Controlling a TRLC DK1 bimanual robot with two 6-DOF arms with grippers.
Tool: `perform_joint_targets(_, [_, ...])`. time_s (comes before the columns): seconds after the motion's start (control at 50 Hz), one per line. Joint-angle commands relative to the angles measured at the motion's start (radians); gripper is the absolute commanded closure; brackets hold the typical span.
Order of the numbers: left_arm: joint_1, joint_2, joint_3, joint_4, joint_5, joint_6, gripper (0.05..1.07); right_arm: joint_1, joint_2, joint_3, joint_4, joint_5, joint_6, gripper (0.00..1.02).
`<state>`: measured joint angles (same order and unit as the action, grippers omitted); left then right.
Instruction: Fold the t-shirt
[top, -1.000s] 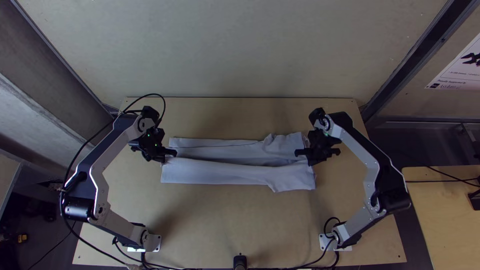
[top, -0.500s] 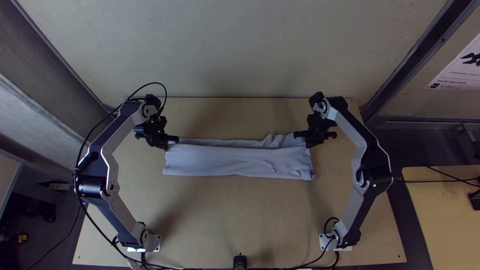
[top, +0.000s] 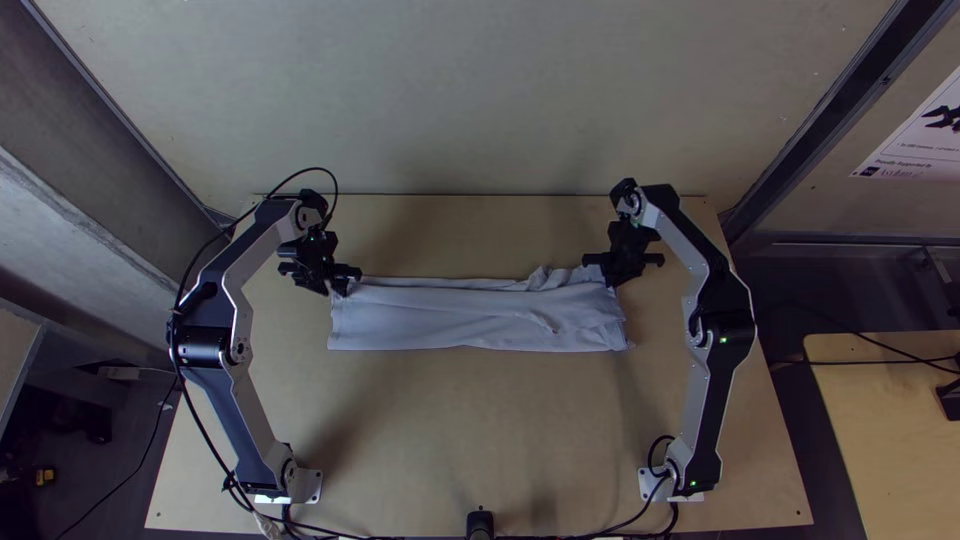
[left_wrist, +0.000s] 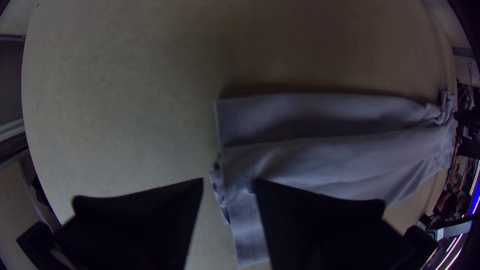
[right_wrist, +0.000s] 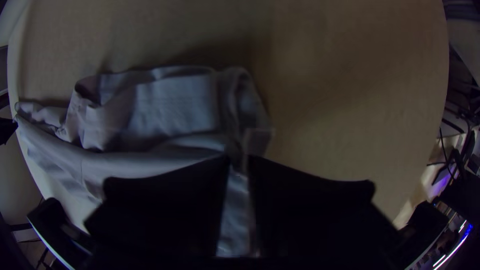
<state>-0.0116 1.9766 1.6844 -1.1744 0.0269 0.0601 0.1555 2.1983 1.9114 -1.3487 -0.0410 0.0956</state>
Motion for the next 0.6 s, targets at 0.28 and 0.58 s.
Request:
perform_joint_targets(0.28, [0.117,-0.137,-0.055,0.027,0.297,-0.026,0.1,-0.112,-0.15,0.069,-0.124,0.013,-0.016,0.03])
perform_joint_targets(0.58, [0.245,-0.245,-0.281,0.131,0.53,-0.011,0.1,-0.16,-0.272,0.201,-0.121,0.0,-0.019,0.03])
